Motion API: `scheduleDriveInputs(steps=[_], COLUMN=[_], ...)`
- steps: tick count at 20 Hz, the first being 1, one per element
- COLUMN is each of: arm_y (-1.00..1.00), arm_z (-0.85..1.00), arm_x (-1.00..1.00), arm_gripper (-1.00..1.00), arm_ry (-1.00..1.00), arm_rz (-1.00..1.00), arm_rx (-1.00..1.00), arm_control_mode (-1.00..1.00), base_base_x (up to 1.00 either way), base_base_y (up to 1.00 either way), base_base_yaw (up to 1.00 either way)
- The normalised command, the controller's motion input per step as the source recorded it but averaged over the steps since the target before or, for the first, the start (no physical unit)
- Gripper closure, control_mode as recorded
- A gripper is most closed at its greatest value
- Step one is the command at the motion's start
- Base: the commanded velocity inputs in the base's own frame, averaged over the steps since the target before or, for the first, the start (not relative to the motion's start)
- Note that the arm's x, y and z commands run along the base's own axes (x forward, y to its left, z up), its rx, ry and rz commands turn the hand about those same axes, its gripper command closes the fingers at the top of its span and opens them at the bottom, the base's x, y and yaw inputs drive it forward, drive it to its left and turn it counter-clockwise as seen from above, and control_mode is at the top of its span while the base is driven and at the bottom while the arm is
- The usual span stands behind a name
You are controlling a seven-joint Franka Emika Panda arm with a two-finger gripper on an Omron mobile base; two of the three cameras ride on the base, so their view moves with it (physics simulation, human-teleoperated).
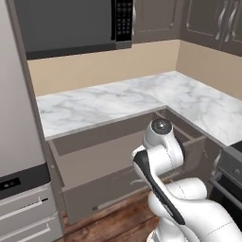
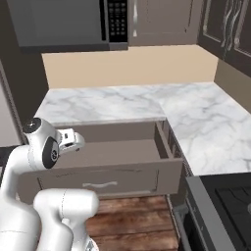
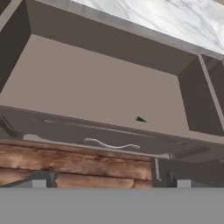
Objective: Restock the sink supplies by placing the sponge and soap dispenser on the counter and next to the sink. Make sure the soap dispenser is upright.
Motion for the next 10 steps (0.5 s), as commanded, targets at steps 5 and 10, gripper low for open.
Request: scheduleDriveInputs(steps=[5,10], arm_y=[0.00,0.00], arm_z=[0.00,0.00], arm_x=[0.00,0.00], arm_gripper=[-1.00,-1.00], arm_ry=[0.00,0.00], arm_rz=[0.00,0.00], arm_rx=[0.00,0.00], arm_control_mode=[1.00,1.00], base_base_x=[0.50,0.43], base_base_y=[-0.14,-0.15], base_base_yaw=[0.11,0.11])
